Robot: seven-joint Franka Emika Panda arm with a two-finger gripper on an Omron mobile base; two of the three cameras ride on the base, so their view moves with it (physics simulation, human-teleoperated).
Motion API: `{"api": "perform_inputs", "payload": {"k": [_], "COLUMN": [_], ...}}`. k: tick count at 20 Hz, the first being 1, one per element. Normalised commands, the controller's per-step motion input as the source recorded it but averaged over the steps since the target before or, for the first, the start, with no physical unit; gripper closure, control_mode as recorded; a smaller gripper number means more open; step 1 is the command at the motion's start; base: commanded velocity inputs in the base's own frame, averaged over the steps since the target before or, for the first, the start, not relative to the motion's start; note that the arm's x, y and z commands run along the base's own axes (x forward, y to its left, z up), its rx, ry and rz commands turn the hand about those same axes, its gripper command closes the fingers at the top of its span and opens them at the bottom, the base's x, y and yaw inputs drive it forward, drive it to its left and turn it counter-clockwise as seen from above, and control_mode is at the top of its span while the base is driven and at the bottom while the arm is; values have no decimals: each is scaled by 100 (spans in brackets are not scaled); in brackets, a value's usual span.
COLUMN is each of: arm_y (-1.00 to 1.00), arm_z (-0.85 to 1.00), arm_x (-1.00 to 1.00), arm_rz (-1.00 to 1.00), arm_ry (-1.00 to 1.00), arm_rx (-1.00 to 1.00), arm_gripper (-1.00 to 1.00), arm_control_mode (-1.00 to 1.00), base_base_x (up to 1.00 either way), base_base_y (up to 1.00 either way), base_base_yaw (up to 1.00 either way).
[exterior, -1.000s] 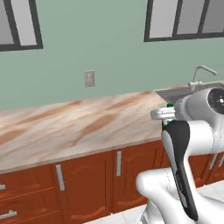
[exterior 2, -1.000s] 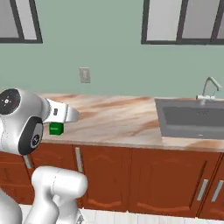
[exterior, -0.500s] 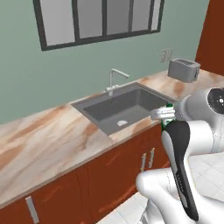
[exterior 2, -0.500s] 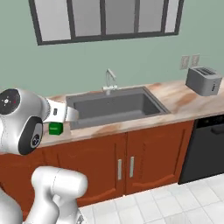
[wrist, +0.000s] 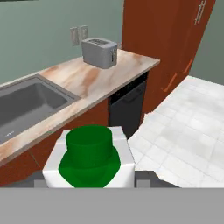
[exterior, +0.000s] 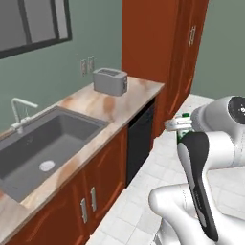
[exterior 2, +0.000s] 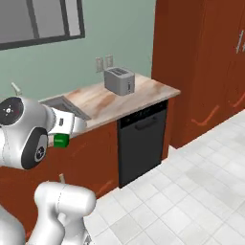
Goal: Take out the milk from the fridge and place it on the tray on the counter. Then take the sugar cube near the tray and place it in the tray.
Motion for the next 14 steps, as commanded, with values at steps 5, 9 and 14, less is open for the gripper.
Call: {"api": "perform_inputs", "payload": {"k": [5, 9, 14], "arm_y": [0, 0, 0], "arm_z": [0, 0, 0], "arm_x": [0, 0, 0], "arm_rz": [0, 0, 0], "arm_ry": [0, 0, 0], "arm_rx": [0, 0, 0], "arm_gripper": [100, 100, 100], "arm_control_mode": [100, 100, 100], "base_base_x": [35, 37, 38], "base_base_y": [-39, -13, 0], "base_base_yaw": [-66, -71, -72]}}
